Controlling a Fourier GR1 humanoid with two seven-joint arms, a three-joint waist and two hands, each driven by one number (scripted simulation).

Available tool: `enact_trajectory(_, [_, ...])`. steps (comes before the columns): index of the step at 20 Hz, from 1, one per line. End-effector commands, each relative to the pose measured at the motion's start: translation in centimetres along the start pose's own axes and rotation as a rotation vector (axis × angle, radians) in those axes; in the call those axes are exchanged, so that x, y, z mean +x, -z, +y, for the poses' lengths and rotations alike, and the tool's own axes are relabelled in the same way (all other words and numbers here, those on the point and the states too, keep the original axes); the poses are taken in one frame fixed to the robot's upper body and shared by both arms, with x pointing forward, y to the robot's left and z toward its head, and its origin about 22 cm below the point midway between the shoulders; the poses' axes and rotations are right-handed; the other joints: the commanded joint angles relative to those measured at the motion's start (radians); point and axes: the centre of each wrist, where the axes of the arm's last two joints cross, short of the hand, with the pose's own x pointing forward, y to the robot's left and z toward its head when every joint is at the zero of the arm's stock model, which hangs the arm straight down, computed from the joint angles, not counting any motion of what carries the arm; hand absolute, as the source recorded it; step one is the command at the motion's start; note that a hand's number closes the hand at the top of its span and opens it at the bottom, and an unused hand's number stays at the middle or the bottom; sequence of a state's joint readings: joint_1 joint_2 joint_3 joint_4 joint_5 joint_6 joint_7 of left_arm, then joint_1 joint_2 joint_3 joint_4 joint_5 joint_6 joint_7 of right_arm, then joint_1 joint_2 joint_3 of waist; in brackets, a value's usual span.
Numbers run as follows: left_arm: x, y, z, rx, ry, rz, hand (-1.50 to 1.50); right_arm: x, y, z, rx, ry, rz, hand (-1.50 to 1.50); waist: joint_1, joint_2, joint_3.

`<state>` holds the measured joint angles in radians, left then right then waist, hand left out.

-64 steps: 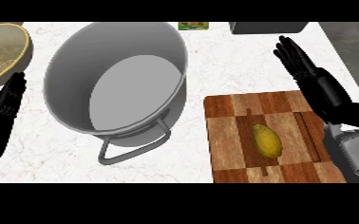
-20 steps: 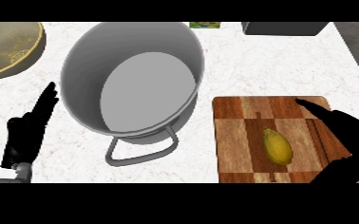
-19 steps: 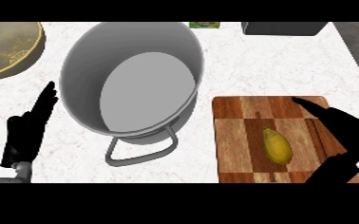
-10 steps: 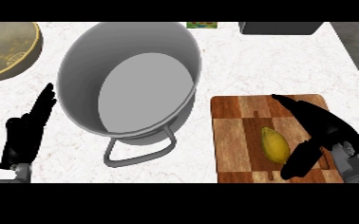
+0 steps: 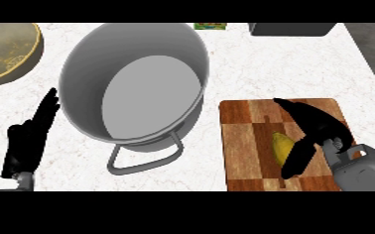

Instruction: Pick the lemon from the cutting board and place it in the pot

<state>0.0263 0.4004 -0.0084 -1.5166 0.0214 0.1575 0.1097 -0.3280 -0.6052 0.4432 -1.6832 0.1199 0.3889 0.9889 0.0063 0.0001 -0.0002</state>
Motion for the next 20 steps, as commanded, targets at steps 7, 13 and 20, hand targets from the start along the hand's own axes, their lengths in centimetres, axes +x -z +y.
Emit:
enact_trajectory(7, [1.1, 1.3, 2.4, -0.009, 0.008, 0.004, 0.0, -0.1, 3.2, 1.1, 0.027, -0.062, 0.115, -1.5, -0.002, 0.0, 0.0])
enact_trajectory(13, [0.3, 1.4, 2.2, 0.022, 0.014, -0.004, 0.0, -1.7, 3.3, 2.5, 0.016, -0.042, 0.1, -1.5, -0.005, 0.0, 0.0])
enact_trajectory(20, [0.3, 0.0, 0.9, 0.006, 0.003, 0.002, 0.0, -2.0, 4.3, 4.1, 0.033, -0.14, 0.024, 1.5, -0.003, 0.0, 0.0])
